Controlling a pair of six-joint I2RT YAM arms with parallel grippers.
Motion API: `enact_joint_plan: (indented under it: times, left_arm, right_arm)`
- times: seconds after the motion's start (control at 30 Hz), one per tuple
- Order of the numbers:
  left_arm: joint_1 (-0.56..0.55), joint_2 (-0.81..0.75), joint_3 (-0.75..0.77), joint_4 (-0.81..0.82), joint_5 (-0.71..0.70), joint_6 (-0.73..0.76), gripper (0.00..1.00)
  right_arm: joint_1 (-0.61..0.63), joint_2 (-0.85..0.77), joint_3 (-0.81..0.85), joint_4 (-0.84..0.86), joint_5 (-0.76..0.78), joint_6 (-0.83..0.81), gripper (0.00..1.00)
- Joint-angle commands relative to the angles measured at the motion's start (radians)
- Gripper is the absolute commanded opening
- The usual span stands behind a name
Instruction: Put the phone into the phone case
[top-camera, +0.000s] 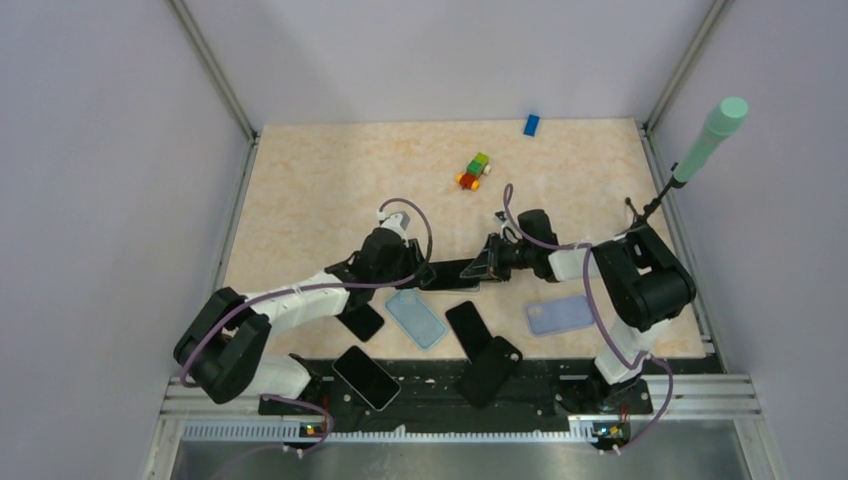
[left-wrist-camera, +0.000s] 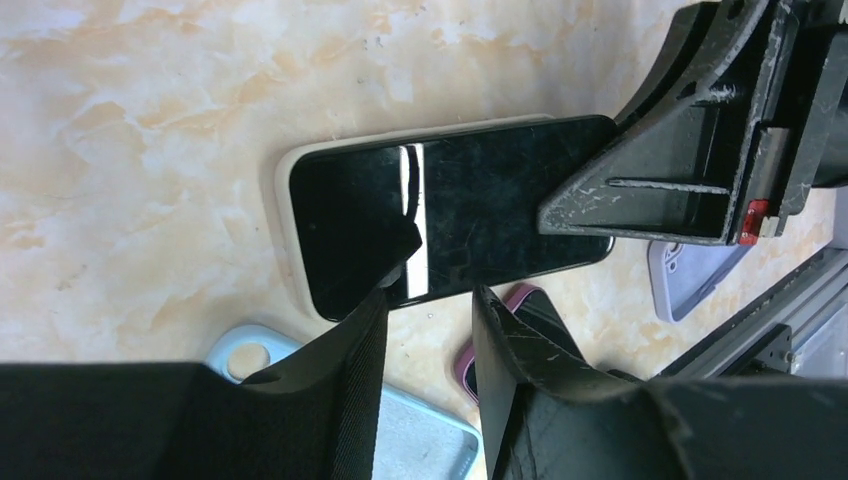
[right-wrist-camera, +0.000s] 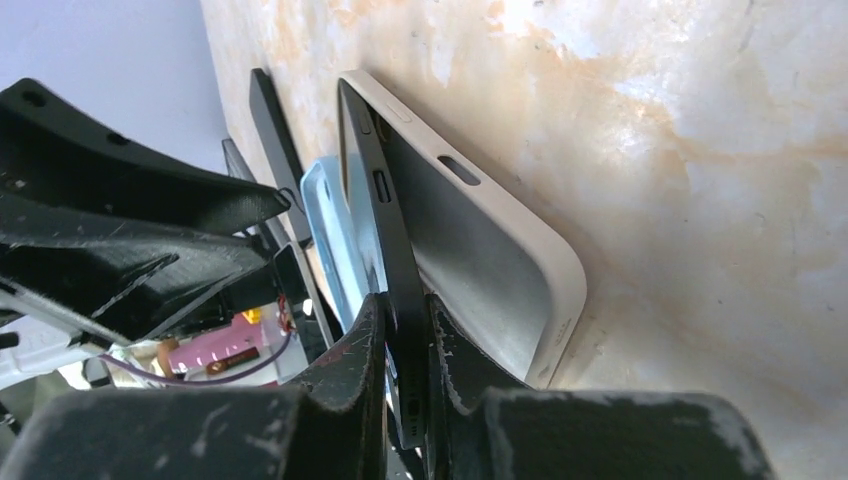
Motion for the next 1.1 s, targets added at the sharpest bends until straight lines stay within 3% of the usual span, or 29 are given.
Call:
enact_joint_plan:
  times: [0.0,0.07,0.17,0.27,0.43,0.7,1.07]
  left_arm:
    - [-0.028,0.021,0.061,-0.030,-0.028,0.032,0.38]
    - [-0.033,0.057,0.084,-0.031,-0.016,0.033,0.37]
    - [-0.039,0.117,0.117,-0.028,-0.002,0.024,0.34]
    - [-0.038,0.165,0.144,-0.023,0.009,0.001,0.31]
    - [-0.039,0.235,0.175,-0.031,-0.008,-0.013,0.27]
    - [-0.038,0.309,0.187,-0.118,-0.119,-0.039,0.11]
    - [-0.038,0.270,0.132,-0.146,-0.160,-0.039,0.07]
  right_arm:
    - [0.072,0.085,-0.028,-0.209,0.234,-0.161,0.11]
    - [0.072,0.082,-0.026,-0.218,0.236,-0.173,0.15]
    - [0.072,0.064,-0.035,-0.218,0.239,-0.191,0.30]
    - [0.072,0.045,-0.035,-0.235,0.255,-0.211,0.36]
    - [0.072,0.016,-0.027,-0.277,0.274,-0.234,0.40]
    - [0.072,-0.075,-0.017,-0.370,0.374,-0.258,0.48]
    - [0.070,-0.102,0.067,-0.475,0.509,-0.302,0.51]
